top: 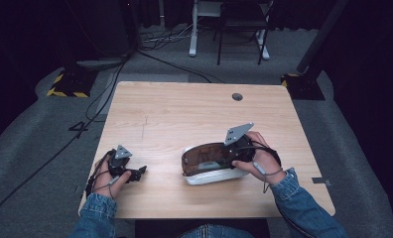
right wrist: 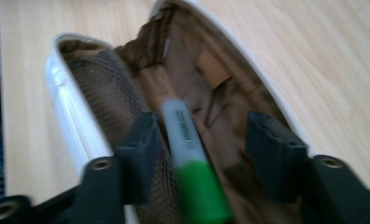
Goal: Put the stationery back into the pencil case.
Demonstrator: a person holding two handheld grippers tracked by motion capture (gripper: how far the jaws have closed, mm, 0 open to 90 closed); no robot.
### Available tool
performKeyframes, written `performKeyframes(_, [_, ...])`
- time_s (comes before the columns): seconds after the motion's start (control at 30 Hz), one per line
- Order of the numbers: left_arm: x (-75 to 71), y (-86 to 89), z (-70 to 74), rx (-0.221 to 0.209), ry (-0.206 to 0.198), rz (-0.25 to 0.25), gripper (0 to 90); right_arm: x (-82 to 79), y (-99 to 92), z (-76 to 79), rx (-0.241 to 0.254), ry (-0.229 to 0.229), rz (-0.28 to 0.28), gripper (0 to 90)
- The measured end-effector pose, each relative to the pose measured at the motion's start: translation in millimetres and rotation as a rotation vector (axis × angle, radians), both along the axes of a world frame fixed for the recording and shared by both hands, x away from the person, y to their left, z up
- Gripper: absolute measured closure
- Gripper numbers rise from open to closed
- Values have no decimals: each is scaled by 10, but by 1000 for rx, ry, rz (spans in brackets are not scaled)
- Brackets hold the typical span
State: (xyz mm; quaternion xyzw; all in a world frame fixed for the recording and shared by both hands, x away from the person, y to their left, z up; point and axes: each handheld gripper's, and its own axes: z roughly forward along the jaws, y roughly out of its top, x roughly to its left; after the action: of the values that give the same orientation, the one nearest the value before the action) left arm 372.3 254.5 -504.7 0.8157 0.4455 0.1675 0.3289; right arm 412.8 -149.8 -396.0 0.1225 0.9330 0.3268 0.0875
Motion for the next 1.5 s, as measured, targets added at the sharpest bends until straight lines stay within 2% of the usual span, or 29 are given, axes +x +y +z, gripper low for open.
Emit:
performKeyframes(0.47, [2,-2,-1,-3,1,0,109,9,-87,59,60,-28,-38,371])
performKeyframes(0.83, [11,-4,2,1,3,-4,109,-4,-217,162,113,-24,-80,340])
performKeyframes(1.2, [32,-16,1,-1,1,0,108,56,-489,232,152,-39,-169,296])
performKeyframes(1.5, [68,-43,-1,-7,2,16,108,141,-751,205,177,-57,-258,251])
